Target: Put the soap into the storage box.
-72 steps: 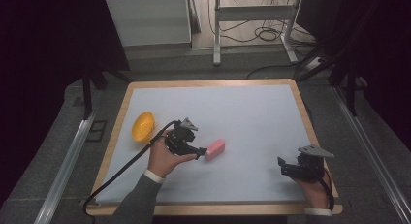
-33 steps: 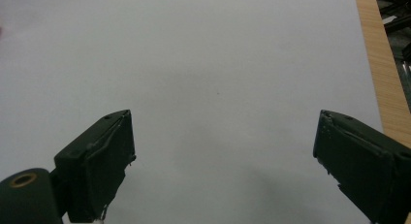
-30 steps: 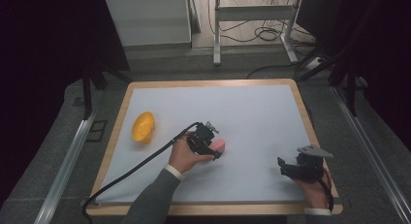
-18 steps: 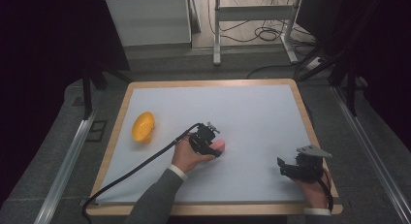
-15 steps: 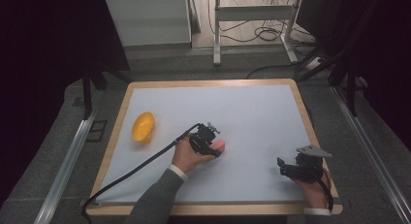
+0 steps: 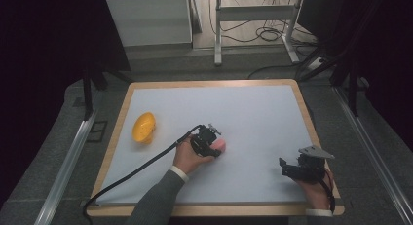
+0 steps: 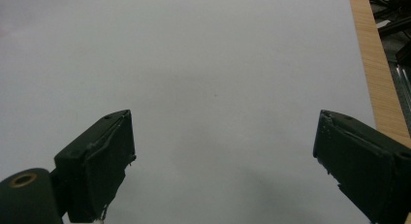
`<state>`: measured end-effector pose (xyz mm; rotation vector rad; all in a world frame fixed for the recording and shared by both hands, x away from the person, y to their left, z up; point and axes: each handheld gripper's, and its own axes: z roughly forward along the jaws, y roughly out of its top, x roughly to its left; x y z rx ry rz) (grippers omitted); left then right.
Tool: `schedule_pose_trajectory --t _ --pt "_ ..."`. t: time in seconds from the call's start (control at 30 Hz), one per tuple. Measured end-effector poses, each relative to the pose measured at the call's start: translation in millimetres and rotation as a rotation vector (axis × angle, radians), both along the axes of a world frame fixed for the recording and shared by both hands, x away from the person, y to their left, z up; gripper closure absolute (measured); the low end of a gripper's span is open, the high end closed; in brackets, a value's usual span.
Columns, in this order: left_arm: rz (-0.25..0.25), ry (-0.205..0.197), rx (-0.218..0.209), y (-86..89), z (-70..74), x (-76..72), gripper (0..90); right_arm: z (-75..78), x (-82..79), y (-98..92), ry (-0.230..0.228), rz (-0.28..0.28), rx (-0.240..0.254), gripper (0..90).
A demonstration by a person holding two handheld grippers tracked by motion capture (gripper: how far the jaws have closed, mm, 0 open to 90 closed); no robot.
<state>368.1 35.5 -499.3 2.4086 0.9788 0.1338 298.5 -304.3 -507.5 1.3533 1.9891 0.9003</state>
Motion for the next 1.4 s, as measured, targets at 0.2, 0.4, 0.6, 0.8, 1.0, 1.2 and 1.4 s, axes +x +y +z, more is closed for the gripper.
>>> schedule_pose_trajectory --t 0.2,0.4,0.6,0.8,1.0,1.2,1.4 --pt "-0.006 -0.008 0.004 0.6 4.6 -4.6 60.1 0.2 -0.2 -1.4 -0.001 -0.003 0.006 7.4" --pt "-0.005 -0.015 0.002 3.1 8.1 -5.7 60.1 0.0 -0.1 -1.4 0.0 -0.004 0.003 7.4" --pt "-0.009 -0.021 0.004 8.1 14.2 -7.4 60.1 0.8 -0.5 -2.4 -0.002 -0.008 0.004 7.4" --pt "0.017 -0.02 -0.016 26.3 19.0 -5.5 60.2 0.1 -0.1 -2.0 -0.001 -0.006 0.001 7.4" --pt "0.042 -0.03 -0.015 38.0 21.9 -4.1 60.2 -0.7 0.3 -0.7 0.0 -0.004 -0.004 7.4" --pt "0.048 -0.042 -0.018 43.4 26.1 -5.1 60.2 -1.4 0.4 0.1 0.005 -0.004 -0.009 7.4" --pt "0.055 -0.051 -0.013 46.0 29.2 -5.7 60.2 -0.7 0.1 -1.1 0.001 -0.006 -0.007 7.4"
